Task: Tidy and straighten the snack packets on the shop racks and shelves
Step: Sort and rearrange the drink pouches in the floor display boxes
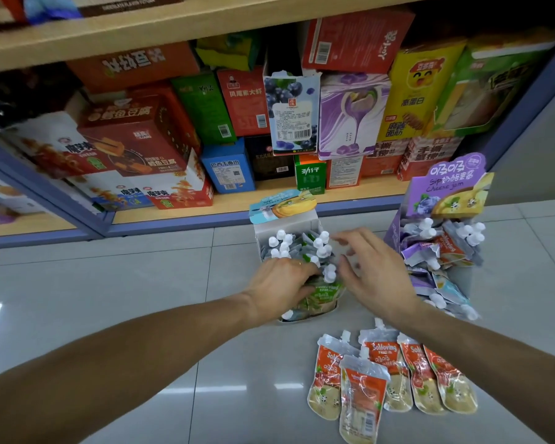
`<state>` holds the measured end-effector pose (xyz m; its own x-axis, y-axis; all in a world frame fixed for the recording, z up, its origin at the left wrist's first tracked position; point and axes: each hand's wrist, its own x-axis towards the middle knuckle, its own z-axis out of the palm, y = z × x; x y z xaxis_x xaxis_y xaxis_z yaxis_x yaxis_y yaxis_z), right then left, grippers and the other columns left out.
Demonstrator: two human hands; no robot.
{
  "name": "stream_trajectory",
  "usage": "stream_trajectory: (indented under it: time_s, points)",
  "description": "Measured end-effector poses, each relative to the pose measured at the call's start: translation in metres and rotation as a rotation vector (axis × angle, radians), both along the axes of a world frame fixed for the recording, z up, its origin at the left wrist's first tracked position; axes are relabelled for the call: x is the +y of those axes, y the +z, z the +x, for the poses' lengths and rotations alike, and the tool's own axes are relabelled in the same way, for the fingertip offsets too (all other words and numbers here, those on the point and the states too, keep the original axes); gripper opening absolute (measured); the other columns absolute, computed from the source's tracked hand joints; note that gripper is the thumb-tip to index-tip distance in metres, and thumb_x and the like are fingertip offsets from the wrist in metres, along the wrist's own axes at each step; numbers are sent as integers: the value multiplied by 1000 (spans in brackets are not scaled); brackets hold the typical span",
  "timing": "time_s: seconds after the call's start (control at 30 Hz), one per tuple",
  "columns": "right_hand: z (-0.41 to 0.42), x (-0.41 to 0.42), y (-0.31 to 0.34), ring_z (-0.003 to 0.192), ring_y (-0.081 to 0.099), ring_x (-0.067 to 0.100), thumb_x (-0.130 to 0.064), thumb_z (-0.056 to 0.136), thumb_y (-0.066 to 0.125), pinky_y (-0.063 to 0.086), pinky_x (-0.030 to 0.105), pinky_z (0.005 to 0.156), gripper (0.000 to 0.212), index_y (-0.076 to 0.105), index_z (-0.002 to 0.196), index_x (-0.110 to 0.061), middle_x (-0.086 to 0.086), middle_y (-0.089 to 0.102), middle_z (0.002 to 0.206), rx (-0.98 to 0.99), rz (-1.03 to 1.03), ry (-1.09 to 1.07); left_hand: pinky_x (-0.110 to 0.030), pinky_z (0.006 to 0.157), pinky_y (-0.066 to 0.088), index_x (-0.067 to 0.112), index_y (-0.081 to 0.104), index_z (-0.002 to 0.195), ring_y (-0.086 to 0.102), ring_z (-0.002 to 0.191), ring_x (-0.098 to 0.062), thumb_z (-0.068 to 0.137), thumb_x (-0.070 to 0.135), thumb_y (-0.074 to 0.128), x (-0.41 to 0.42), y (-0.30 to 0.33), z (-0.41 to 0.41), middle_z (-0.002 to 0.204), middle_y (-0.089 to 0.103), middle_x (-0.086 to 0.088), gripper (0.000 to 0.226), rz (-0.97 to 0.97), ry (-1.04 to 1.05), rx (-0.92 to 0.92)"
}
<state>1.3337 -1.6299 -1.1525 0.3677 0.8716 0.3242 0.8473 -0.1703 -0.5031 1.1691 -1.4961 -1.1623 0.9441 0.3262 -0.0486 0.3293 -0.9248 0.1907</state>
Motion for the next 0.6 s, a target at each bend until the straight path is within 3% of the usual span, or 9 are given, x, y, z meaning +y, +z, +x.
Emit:
stream_trajectory:
  time_s: [0.1,0.2,0.27,0.33,0.5,0.6]
  points:
    - [-12,-20,2,89,58,12,-28,86,55,52,28,63,30,64,112,-17,-5,65,104,-90,56,77,-38,81,58,23,64,131,69,101,-25,92,36,74,3,3,-26,116,72,0,42,-42,-31,-152]
    - [-12,-26,-18,104,58,18,-44,82,63,59,36,64,54,57,131,-22,-4,63,122,-196,-201,204,-35,74,58,19,69,119,64,97,-24,87,34,77,7,2,-47,110,66,-1,37,14,2,-386]
    - [-12,-24,-29,107,57,21,-46,83,70,60,36,62,63,51,140,-27,-2,57,133,-242,-291,224,-35,79,58,22,70,122,60,107,-23,90,42,69,12,3,-51,119,64,0,38,61,20,-367]
    - [-16,-17,-32,100,60,25,-38,83,75,57,36,53,54,55,133,-27,1,59,127,-261,-264,186,-36,83,58,25,68,129,61,112,-22,93,43,69,16,-1,-52,132,61,0,39,86,-3,-279]
    - [-24,-2,-28,76,65,26,-25,78,83,46,29,46,36,62,107,-19,4,61,100,-282,-242,90,-40,66,62,22,69,120,67,91,-24,97,29,70,17,-10,-49,133,47,0,24,86,-7,-209]
    - [-33,-3,-26,76,66,27,-16,77,82,51,32,52,31,68,105,-16,5,62,99,-236,-314,-6,-37,66,61,20,72,115,65,83,-23,96,25,72,18,-7,-48,129,44,-1,20,64,16,-211]
